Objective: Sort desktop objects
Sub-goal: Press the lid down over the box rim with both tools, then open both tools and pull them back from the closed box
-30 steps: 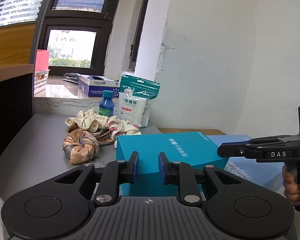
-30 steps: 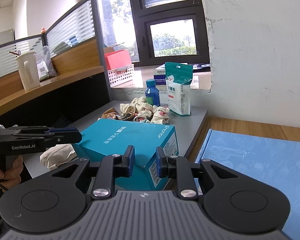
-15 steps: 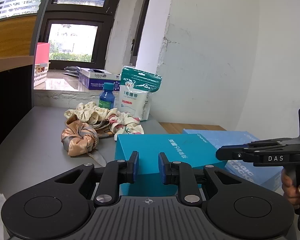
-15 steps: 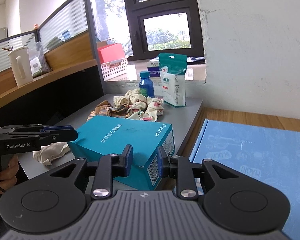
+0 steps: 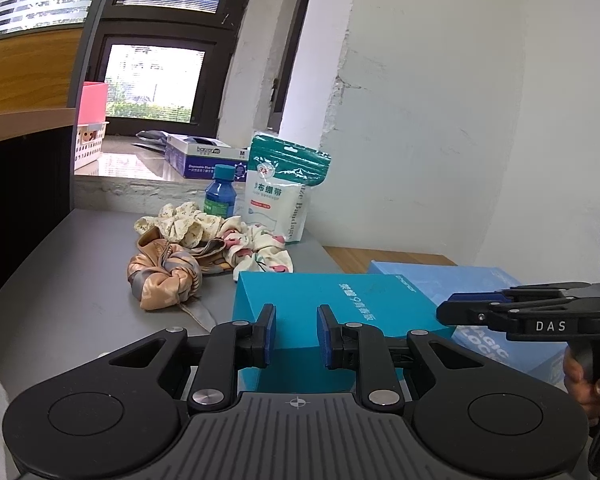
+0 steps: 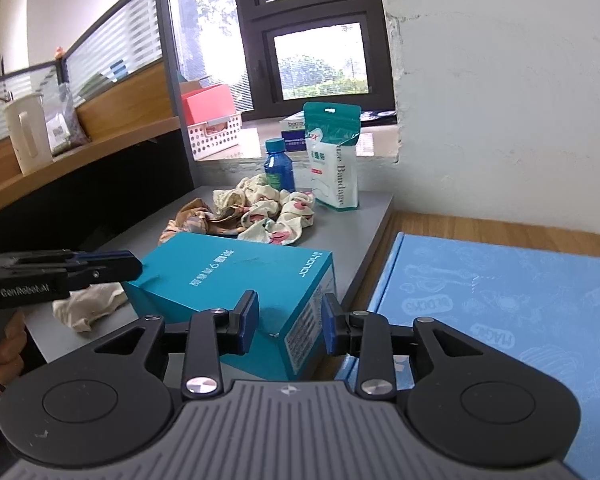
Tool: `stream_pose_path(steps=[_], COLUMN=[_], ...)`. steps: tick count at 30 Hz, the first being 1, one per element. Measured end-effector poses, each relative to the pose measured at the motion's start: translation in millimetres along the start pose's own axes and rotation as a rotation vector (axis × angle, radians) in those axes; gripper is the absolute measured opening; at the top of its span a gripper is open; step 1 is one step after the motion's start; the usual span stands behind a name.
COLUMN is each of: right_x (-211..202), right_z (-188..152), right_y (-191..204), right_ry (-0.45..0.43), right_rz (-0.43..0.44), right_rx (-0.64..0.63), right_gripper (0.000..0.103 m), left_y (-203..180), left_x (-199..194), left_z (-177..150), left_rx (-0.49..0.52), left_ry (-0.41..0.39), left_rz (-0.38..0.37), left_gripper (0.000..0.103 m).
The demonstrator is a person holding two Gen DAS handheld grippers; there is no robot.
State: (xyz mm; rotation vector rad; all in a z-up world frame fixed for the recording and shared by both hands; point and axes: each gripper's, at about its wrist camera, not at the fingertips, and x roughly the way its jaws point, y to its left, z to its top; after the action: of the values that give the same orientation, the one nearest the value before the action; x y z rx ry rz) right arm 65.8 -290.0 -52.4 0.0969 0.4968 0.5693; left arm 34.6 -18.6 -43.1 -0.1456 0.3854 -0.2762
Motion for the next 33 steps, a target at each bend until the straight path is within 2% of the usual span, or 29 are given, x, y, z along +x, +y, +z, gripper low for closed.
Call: stream_pose_path(steps=[10,15,18,19,22,25,28,31,33], right_x=[-19,-31,-36,-38,-44,-51,-57,-63,-66], right_z=[-4,-8,-13,-15,-20,-23,-27,-32,-37], right_y=[3,6,7,8,9,13,18,23,26], right_ry=[0.003,-0.004,-0.004,-0.004,-0.005,-0.005,-0.005,-0.003,0.0], right_rz=[-0.021,-0.028,-0.035,-0.037,-0.041,-0.046,-0.052,-0.061,-0.067], right_rx=[-0.009,-0.005,0.001,0.002,-0.001,-0.014,-0.034,-0.044,-0.05], right_gripper=[0.04,0.048,0.058,0.064,0.071,0.084,0.087,0.095,0.097], left_y=[-10,-15,-19,-21,-25,-27,-28,-30,-32], left_x=[-16,-23,-29,-31,-36,-40,-45,-50,-54], left_z=[-2,-7,-12,-13,-17,-19,-23,-28,-31], left_rx=[0.006,0.006,0.019,0.023,0.023,0.005,-0.017,-0.034,-0.046], left_ry=[-0.002,0.014,0.018,0.018,0.015,0.018,0.024,0.032,0.038], left_rz=[0.013,0.025,0.033,0.035,0.039,0.047,0.042,0.045,0.044], left_gripper=[0.029,0.037,0.038,0.039,0.046,0.051,0.054,0.062,0.07])
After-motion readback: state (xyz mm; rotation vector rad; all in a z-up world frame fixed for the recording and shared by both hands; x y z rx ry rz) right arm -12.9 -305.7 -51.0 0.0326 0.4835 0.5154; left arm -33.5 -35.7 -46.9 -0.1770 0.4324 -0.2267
